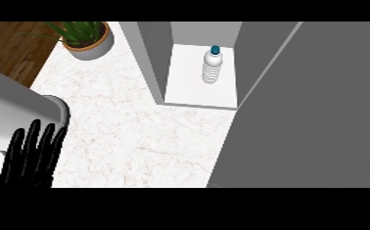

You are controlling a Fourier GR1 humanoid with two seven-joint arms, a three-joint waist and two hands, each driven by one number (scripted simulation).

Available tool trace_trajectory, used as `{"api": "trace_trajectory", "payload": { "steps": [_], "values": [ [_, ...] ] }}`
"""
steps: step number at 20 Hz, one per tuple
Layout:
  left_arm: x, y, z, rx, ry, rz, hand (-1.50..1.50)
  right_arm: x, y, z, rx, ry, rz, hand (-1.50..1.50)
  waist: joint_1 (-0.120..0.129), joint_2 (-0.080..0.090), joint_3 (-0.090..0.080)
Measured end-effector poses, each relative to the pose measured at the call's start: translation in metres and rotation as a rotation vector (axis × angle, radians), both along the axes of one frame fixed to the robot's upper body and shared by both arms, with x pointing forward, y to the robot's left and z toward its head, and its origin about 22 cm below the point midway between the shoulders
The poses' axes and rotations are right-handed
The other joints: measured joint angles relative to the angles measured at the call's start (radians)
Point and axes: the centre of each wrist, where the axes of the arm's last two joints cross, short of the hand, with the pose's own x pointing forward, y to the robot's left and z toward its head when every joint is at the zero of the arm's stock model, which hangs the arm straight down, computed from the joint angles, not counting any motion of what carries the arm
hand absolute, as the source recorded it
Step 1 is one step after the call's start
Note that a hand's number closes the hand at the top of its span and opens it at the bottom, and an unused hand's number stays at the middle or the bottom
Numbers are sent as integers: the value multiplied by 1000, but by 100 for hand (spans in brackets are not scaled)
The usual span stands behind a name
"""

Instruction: Pick up the bottled water, place it into the cabinet and close the cabinet

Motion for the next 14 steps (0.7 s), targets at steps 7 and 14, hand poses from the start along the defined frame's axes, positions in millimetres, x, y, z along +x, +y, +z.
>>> {"api": "trace_trajectory", "payload": {
  "steps": [7,14],
  "values": [
    [-1,6,0,3,-9,-7,-150,2,0,0,15,14,9,150,18,10,0],
    [1,10,5,1,-32,-33,-150,7,2,-6,55,98,69,150,52,30,1]
  ]
}}
